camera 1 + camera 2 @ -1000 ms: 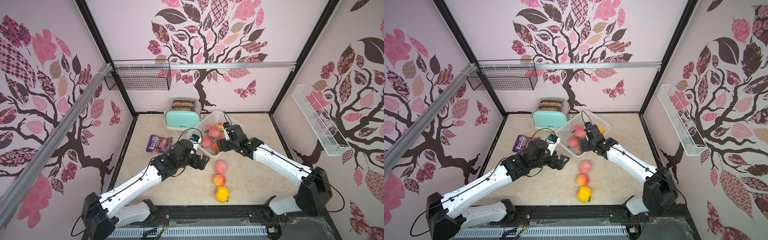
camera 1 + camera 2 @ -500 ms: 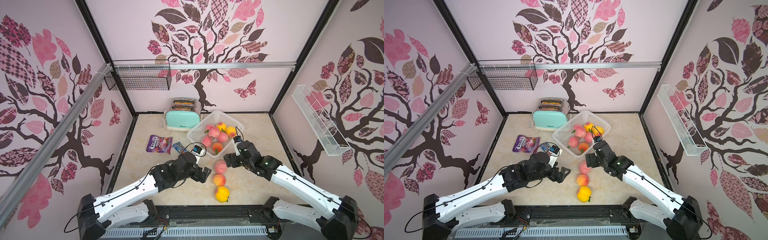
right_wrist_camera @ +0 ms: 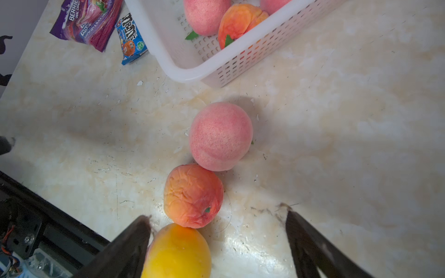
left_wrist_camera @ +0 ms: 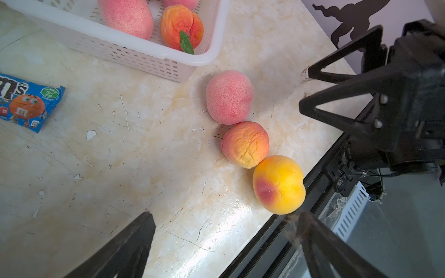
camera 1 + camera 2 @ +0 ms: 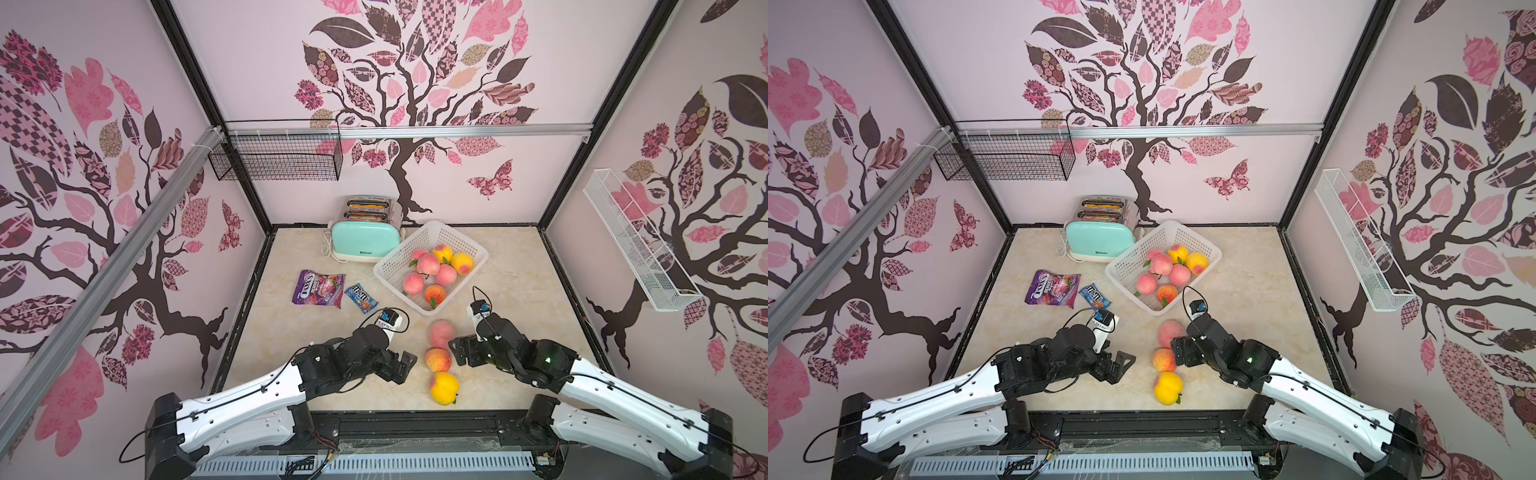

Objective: Put the peaches into the basket
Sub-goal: Pick up the peach from the center of the board.

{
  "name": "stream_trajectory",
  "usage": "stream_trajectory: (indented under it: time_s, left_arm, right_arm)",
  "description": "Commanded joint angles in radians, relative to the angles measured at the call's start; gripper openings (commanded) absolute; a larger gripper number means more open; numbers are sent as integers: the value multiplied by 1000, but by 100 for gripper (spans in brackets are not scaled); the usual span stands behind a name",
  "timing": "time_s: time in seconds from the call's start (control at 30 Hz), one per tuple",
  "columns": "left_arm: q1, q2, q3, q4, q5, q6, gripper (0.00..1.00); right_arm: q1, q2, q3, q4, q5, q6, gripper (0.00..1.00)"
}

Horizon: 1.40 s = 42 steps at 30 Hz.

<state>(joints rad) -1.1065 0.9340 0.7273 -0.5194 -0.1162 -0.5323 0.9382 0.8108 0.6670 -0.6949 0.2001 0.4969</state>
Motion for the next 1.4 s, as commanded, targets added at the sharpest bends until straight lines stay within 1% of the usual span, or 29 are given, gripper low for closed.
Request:
stream_trajectory:
  time_s: [0.0,0.13,0.23,0.47,0.57,0.83,1.03,1.37]
  left_arm:
    - [-4,-16,-33,0,-14,-35,97]
    - [-6,-9,-52,17,-8,-43,97]
    - [-5,-7,-61,28,-2,-40,97]
    - [-27,-45,-102,61,37,-8,97]
    - [-38,-68,-120,60,66,1,97]
    - [-47,-119,-171,47,87,-12,97]
    - [-48,-112,-171,53,65,-21,97]
    - [-48,-84,-164,97,66,-37,97]
  right_arm:
    - [84,-48,-17,-51,48,120,91]
    - [208,-68,-42,-74,90,218,91]
    - [288,-51,-62,-69,116,280,92]
    - [463,75,-69,-20,176,388,93]
    - [488,120,-69,-9,185,406,93]
    - [495,157,-79,48,179,399,94]
    - [494,204,-84,77,175,393,95]
    - [493,252,-99,100,193,394,97]
